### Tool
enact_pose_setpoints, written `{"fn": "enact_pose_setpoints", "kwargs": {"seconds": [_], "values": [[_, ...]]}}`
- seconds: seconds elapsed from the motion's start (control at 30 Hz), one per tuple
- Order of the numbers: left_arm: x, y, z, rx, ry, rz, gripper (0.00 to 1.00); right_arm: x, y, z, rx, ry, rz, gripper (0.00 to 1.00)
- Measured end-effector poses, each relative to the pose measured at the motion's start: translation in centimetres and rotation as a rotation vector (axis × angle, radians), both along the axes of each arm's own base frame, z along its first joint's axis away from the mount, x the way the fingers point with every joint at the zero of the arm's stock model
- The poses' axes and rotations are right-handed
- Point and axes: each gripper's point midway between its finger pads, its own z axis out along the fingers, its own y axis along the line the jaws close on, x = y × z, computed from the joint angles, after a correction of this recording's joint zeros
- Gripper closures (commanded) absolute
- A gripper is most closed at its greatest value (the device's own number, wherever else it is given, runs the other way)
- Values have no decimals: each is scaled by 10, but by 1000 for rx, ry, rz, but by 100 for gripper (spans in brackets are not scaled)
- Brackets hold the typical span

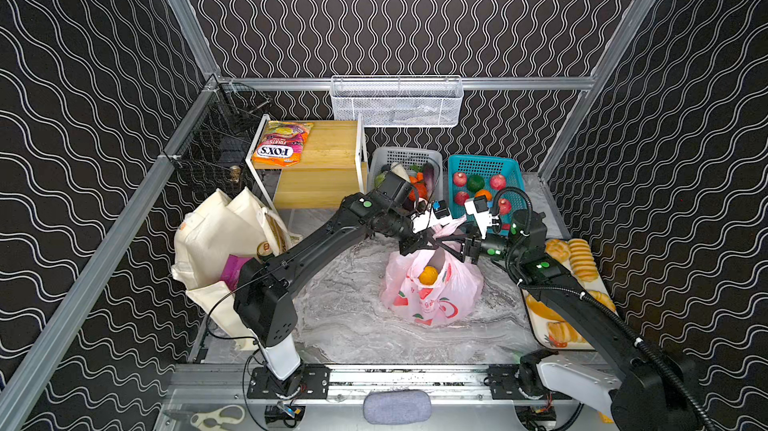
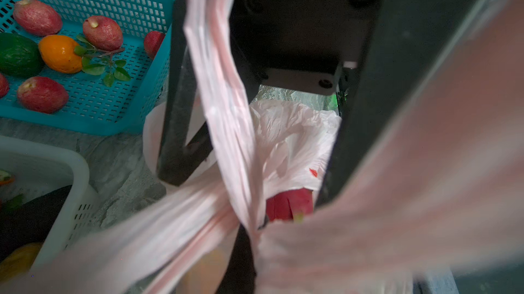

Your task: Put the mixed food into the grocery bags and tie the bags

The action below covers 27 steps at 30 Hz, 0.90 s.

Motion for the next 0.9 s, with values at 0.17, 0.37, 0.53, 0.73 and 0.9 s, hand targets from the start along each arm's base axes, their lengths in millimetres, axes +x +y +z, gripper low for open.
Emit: {"fn": "enact_pose_setpoints", "kwargs": {"seconds": [0.17, 0.37, 0.53, 0.73, 0.9], "values": [[-2, -2, -1, -7, 12, -14, 100, 2, 1, -1, 33, 11, -8, 44], [-2, -2, -1, -12, 7, -25, 100, 6, 2, 2, 53, 12, -10, 46], [-1, -3, -1, -13, 6, -26, 100, 7, 3, 4, 62, 6, -6, 56], [-1, -3, -1, -14, 4, -24, 100, 6, 3, 3, 64, 10, 1, 77], [0, -3, 0, -12, 8, -15, 100, 5, 3, 4, 68, 2, 4, 89]]}}
